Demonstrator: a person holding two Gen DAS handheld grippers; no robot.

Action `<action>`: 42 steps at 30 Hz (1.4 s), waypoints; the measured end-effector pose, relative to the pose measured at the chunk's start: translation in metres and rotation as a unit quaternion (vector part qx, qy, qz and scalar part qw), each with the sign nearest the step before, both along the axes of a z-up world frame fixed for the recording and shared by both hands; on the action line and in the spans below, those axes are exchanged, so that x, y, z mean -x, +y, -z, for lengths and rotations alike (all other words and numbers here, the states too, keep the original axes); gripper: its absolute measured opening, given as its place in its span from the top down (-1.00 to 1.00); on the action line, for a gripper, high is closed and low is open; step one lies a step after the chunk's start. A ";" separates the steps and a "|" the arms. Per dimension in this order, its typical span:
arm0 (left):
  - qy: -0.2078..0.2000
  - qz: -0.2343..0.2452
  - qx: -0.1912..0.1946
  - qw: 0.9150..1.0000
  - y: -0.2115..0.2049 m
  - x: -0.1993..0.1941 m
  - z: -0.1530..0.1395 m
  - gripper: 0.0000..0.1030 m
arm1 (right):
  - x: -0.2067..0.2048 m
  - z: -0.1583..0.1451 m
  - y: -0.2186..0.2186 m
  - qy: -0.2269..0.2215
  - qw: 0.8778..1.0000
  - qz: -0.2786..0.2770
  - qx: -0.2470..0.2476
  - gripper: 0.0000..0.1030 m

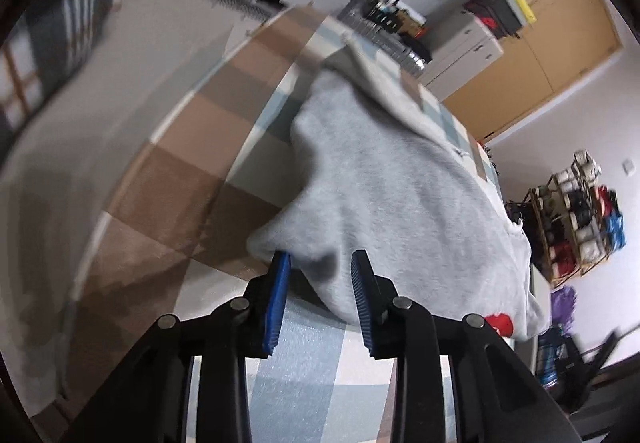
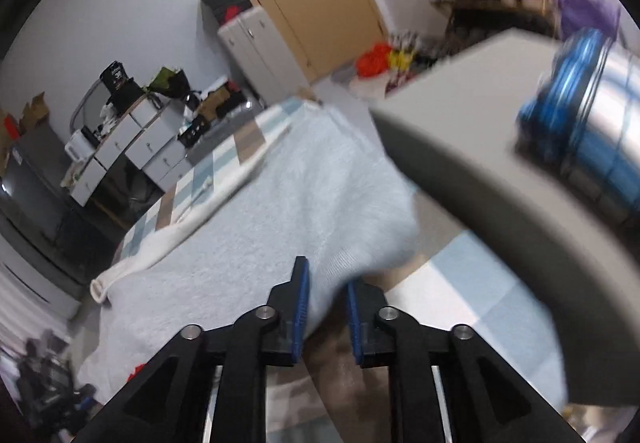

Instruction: Fold large clothes

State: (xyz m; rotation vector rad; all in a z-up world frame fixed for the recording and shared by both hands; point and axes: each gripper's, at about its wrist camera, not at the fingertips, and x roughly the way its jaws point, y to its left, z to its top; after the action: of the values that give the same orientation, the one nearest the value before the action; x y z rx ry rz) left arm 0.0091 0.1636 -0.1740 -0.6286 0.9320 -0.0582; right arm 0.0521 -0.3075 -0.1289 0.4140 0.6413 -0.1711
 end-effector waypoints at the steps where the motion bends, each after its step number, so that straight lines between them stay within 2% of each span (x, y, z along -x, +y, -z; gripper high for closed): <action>1: -0.011 -0.001 -0.010 1.000 -0.001 0.002 -0.005 0.42 | 0.007 -0.014 0.009 -0.025 0.999 0.002 0.032 0.04; 2: -0.028 -0.001 -0.020 0.999 -0.003 0.005 -0.012 0.25 | 0.016 -0.030 0.020 -0.059 0.996 0.006 0.069 -0.41; 3: -0.039 0.001 -0.024 0.999 -0.003 0.008 -0.014 0.00 | 0.021 -0.044 0.030 -0.086 0.991 0.004 0.098 -0.71; 5: -0.060 0.006 -0.030 0.998 -0.006 0.006 -0.020 -0.22 | 0.020 -0.072 0.056 -0.124 0.982 -0.024 0.139 -0.79; 6: -0.061 0.011 -0.032 0.998 -0.008 0.005 -0.020 -0.22 | 0.013 -0.082 0.068 -0.131 0.980 -0.056 0.137 -0.79; 7: -0.060 0.018 -0.035 0.997 -0.010 0.002 -0.019 -0.22 | -0.002 -0.091 0.087 -0.123 0.978 -0.113 0.128 -0.80; 9: -0.047 0.030 -0.042 0.998 -0.014 -0.006 -0.013 -0.22 | -0.035 -0.090 0.120 -0.064 0.971 -0.195 0.123 -0.85; 11: -0.033 0.037 -0.051 0.997 -0.017 -0.009 -0.005 -0.22 | -0.077 -0.072 0.160 0.014 0.955 -0.271 0.124 -0.82; 12: -0.025 0.042 -0.056 0.997 -0.019 -0.008 -0.003 -0.22 | -0.094 -0.060 0.176 0.052 0.945 -0.294 0.135 -0.59; 13: -0.019 0.047 -0.062 0.997 -0.021 -0.009 -0.001 -0.22 | -0.115 -0.041 0.197 0.100 0.929 -0.317 0.160 -0.43; 14: -0.012 0.053 -0.072 0.996 -0.023 -0.011 0.002 -0.22 | -0.129 -0.025 0.209 0.138 0.916 -0.333 0.175 -0.06; 15: -0.010 0.058 -0.080 0.995 -0.025 -0.009 0.002 -0.22 | -0.140 -0.008 0.218 0.169 0.906 -0.341 0.186 0.48; 16: -0.009 0.061 -0.085 0.995 -0.028 -0.004 0.002 -0.22 | -0.149 0.013 0.223 0.201 0.897 -0.344 0.191 0.64; 18: -0.008 0.067 -0.093 0.993 -0.029 -0.004 0.001 -0.22 | -0.163 0.056 0.229 0.266 0.877 -0.348 0.197 0.65; 19: -0.008 0.069 -0.094 0.993 -0.030 -0.005 0.000 -0.22 | -0.163 0.067 0.227 0.274 0.872 -0.351 0.205 0.65; 21: -0.009 0.070 -0.092 0.993 -0.030 -0.007 -0.002 -0.22 | -0.168 0.072 0.231 0.272 0.869 -0.351 0.217 0.65; 26: -0.004 0.075 -0.099 0.992 -0.036 -0.010 0.000 -0.22 | -0.185 0.071 0.223 0.270 0.881 -0.342 0.182 0.64; 28: 0.000 0.085 -0.108 0.990 -0.041 -0.007 0.002 -0.22 | -0.183 0.066 0.218 0.267 0.880 -0.351 0.175 0.64; 29: 0.001 0.090 -0.111 0.990 -0.043 -0.006 0.003 -0.22 | -0.183 0.056 0.223 0.260 0.882 -0.355 0.168 0.64; 31: -0.001 0.097 -0.116 0.988 -0.046 -0.004 0.002 -0.22 | -0.175 0.027 0.209 0.217 0.898 -0.362 0.122 0.63; 33: -0.006 0.103 -0.120 0.987 -0.048 -0.001 0.000 -0.22 | -0.171 0.008 0.197 0.206 0.905 -0.360 0.093 0.45; 34: -0.008 0.102 -0.119 0.988 -0.049 -0.001 -0.001 -0.22 | -0.165 0.001 0.187 0.211 0.904 -0.363 0.082 0.44; 36: -0.009 0.103 -0.116 0.988 -0.049 -0.004 -0.002 -0.22 | -0.159 0.002 0.181 0.237 0.893 -0.372 0.091 0.45; 37: -0.008 0.104 -0.115 0.988 -0.050 -0.005 -0.002 -0.22 | -0.153 0.007 0.179 0.251 0.884 -0.381 0.102 0.45; 39: -0.008 0.104 -0.116 0.988 -0.052 -0.008 -0.001 -0.22 | -0.144 0.024 0.177 0.262 0.875 -0.388 0.124 0.47; 40: -0.007 0.103 -0.117 0.988 -0.053 -0.009 -0.001 -0.22 | -0.140 0.032 0.178 0.261 0.875 -0.387 0.125 0.47; 42: -0.005 0.099 -0.124 0.987 -0.055 -0.011 0.001 -0.22 | -0.142 0.047 0.177 0.251 0.885 -0.374 0.117 0.47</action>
State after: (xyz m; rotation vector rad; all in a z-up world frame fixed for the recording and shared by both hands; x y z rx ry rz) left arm 0.0199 0.1081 -0.1748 -0.3040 0.9712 -0.1219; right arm 0.1942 -0.1306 -0.1755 -0.1439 1.2334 0.3965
